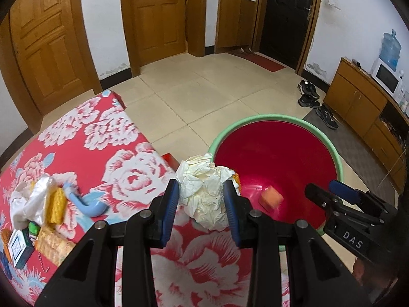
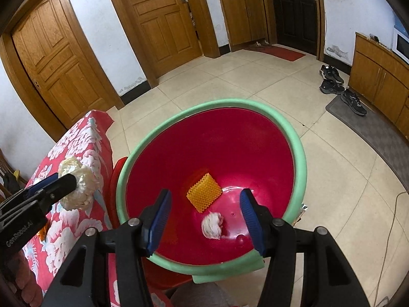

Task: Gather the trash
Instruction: 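Open the right tool to drop the orange box into the basin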

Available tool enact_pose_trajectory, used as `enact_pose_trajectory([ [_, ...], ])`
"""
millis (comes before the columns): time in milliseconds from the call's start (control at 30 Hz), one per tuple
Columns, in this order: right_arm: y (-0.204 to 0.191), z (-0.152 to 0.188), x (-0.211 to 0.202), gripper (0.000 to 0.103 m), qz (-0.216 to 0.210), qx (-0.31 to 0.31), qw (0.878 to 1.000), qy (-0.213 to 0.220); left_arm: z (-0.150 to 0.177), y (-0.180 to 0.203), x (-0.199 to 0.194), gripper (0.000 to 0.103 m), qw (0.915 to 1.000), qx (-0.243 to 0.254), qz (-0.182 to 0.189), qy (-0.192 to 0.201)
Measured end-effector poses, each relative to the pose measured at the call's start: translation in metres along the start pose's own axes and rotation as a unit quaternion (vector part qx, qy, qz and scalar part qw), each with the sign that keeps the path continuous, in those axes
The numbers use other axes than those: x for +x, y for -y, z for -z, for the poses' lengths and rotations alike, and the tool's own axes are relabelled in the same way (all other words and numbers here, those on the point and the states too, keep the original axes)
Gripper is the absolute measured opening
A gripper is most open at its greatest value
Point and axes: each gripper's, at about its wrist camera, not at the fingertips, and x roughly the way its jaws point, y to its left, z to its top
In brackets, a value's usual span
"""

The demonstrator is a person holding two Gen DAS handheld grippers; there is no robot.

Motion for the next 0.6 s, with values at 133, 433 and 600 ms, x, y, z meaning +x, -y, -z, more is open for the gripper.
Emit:
enact_pose_trajectory([
  [133, 0.004, -0.001, -0.002, 0.064, 0.002, 0.002, 1.0, 0.003, -0.004, 0.009, 0.008, 0.036, 0.9999, 0.009, 0.012, -0.003],
  [433, 0.012, -0.001, -0.004, 0.072, 0.006, 0.008, 1.0, 0.008, -0.015, 0.03, 0.03, 0.044, 0.9987, 0.023, 0.039, -0.023],
  [600, 0.02, 0.0, -0.004, 0.074, 0.008, 0.016, 1.0, 0.007, -0.016, 0.036, 0.038, 0.05, 0.9982, 0.021, 0.045, -0.034],
])
